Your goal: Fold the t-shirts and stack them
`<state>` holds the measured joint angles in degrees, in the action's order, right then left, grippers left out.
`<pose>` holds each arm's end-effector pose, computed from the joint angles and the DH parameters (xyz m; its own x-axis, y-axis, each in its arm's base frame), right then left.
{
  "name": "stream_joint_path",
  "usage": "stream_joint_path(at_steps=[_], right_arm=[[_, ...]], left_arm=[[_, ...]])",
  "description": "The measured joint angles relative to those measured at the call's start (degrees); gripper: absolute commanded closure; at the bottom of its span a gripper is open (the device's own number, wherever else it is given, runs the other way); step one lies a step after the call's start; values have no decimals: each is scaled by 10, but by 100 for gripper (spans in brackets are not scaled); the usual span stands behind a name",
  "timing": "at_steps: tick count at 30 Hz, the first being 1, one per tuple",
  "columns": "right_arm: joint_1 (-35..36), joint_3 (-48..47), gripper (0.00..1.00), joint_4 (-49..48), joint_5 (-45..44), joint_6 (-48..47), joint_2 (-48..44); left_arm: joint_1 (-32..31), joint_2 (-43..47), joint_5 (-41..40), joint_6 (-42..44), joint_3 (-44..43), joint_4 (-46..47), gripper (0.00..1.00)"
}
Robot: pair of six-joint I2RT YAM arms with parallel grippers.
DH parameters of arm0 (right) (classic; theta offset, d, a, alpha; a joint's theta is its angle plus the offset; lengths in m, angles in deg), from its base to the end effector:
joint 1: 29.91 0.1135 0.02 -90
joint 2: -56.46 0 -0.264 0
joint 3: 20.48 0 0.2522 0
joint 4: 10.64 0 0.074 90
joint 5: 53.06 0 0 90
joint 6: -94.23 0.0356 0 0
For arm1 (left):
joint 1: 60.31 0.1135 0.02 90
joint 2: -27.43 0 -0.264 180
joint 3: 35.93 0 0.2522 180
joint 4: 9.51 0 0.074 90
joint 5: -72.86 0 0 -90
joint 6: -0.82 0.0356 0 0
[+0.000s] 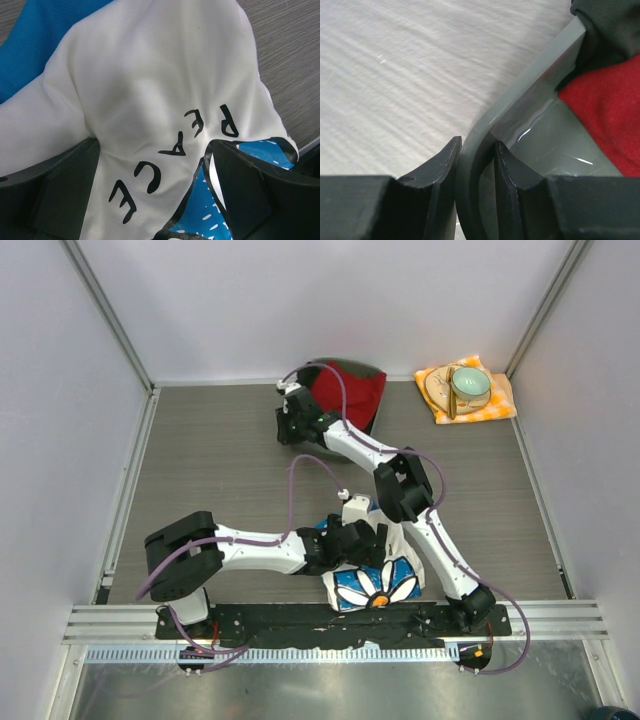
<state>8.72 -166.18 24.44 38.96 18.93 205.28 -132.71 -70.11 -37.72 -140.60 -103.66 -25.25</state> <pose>0.4553 0.3654 0.1687 -0.6311 -0.1797 -0.7546 -0.5018 0.8364 0.2205 0.1173 -0.3285 0.1732 -0.7740 0.0196 -0.6329 0.3413 0.8548 -0.3910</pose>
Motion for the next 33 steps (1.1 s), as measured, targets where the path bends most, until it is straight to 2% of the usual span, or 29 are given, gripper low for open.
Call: stream_joint_path(at_steps=[9,11,14,15,17,18,20,27,33], right_arm=[[73,32,99,-42,110,-70,-6],[96,40,95,-42,134,-86,-13],[120,43,61,-40,167,-94,-19],[125,43,43,-40,174,-96,-20],[131,43,28,-35,186,-86,-21],[131,45,15,-35,196,-80,-21],[131,49,5,-29,204,-71,-21],[130,63,3,-24,176,-66,-36],[129,68,2,-17,78,-81,-88]], left_arm=[[-6,0,3,9,0,5,0],[-14,0,2,7,1,9,0],[-28,0,-1,2,2,13,0],[-33,0,-2,0,2,13,0],[-38,0,-5,-5,3,14,0],[-40,0,-6,-6,4,15,0],[-42,1,-7,-5,5,16,0],[-45,2,-14,-6,6,16,0],[-45,2,-15,-6,7,16,0]])
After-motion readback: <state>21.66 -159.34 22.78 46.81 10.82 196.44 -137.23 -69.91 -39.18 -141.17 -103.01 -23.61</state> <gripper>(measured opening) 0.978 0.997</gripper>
